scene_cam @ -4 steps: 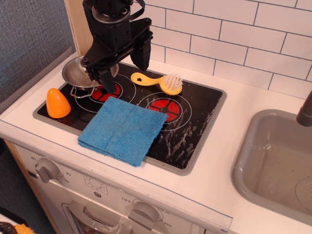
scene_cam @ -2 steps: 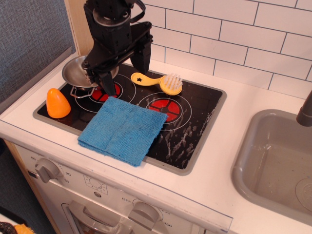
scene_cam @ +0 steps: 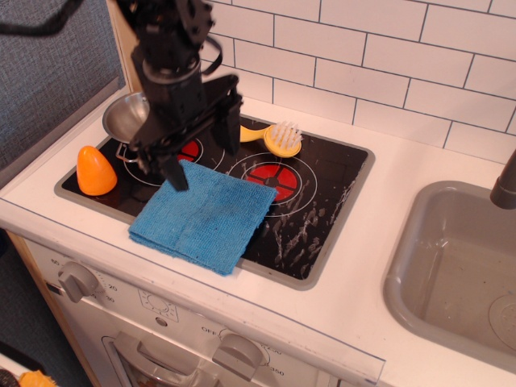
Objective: Move blue napkin to back right corner of stove top
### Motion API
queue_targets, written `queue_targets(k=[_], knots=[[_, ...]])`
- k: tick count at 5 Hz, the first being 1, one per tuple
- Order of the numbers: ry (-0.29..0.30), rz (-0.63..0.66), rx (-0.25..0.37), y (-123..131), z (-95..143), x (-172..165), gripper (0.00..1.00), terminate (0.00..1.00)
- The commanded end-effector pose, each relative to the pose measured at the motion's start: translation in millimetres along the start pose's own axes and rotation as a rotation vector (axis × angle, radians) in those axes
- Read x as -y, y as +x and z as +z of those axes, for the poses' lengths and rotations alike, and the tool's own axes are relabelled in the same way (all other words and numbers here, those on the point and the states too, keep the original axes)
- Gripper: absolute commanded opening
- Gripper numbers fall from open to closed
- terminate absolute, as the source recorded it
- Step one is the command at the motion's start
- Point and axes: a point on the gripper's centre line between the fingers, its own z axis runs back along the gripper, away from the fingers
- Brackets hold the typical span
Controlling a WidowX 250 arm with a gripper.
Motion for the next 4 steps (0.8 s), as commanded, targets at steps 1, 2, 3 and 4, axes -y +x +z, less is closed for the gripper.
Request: queue_targets(k=[1,2,3,4], knots=[[0.006,-0.035,-0.003,-1,-25,-5,1.00,0.00],[0.041,-0.046,-0.010,-6,-37,-9,1.00,0.00],[0.073,-0.071,-0.024,-11,-47,-8,1.00,0.00],[0.083,-0.084,-0.028,-17,-53,-6,1.00,0.00]])
